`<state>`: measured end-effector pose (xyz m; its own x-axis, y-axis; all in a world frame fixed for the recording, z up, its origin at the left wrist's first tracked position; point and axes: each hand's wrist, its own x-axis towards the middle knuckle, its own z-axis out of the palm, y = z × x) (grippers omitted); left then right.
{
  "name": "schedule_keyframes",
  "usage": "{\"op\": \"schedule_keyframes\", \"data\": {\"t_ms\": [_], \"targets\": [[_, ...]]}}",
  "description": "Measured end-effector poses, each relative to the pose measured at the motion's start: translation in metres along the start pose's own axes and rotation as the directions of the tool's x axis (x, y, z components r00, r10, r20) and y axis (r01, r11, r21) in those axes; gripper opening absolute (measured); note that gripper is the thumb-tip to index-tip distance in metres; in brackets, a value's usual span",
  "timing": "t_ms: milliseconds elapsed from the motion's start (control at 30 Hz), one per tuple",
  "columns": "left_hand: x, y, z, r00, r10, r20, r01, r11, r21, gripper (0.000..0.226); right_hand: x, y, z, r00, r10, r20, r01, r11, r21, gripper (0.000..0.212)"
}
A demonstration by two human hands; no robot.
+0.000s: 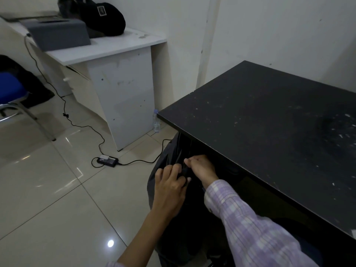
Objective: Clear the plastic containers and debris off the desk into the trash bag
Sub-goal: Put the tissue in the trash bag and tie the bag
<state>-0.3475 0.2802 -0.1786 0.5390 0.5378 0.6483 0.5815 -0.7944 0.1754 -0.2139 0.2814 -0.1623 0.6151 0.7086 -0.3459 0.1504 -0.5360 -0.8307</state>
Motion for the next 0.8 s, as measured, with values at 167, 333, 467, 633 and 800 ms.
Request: {"op": "schedule_keyframes", "data": {"t_ms": [167, 333, 467, 633, 800], "targets": [[0.000, 0.002, 0.001, 0.999, -0.027, 0.016, 0.027, 1.000, 0.007, 0.033, -0.001, -0.002, 0.005, 0.997, 0.007, -0.080, -0.007, 1.000, -0.001, 0.020], [0.000, -0.005, -0.002, 1.000, -0.017, 0.024, 0.017, 1.000, -0.023, 0.032, -0.003, -0.004, 0.012, 0.987, -0.129, -0.096, 0.115, 0.984, -0.139, 0.015], [0.003, -0.016, -0.004, 0.998, -0.041, 0.051, 0.048, 0.986, -0.157, 0.026, -0.005, -0.003, -0.004, 0.912, -0.400, 0.086, 0.409, 0.904, -0.123, 0.015], [0.014, -0.020, -0.001, 0.946, -0.223, 0.238, 0.310, 0.839, -0.448, 0.022, -0.010, 0.001, -0.030, 0.861, -0.362, 0.357, 0.370, 0.928, 0.049, 0.012], [0.026, -0.020, -0.001, 0.859, -0.336, 0.386, 0.507, 0.660, -0.554, 0.040, -0.011, 0.012, -0.042, 0.868, -0.356, 0.347, 0.444, 0.869, -0.218, 0.053]]}}
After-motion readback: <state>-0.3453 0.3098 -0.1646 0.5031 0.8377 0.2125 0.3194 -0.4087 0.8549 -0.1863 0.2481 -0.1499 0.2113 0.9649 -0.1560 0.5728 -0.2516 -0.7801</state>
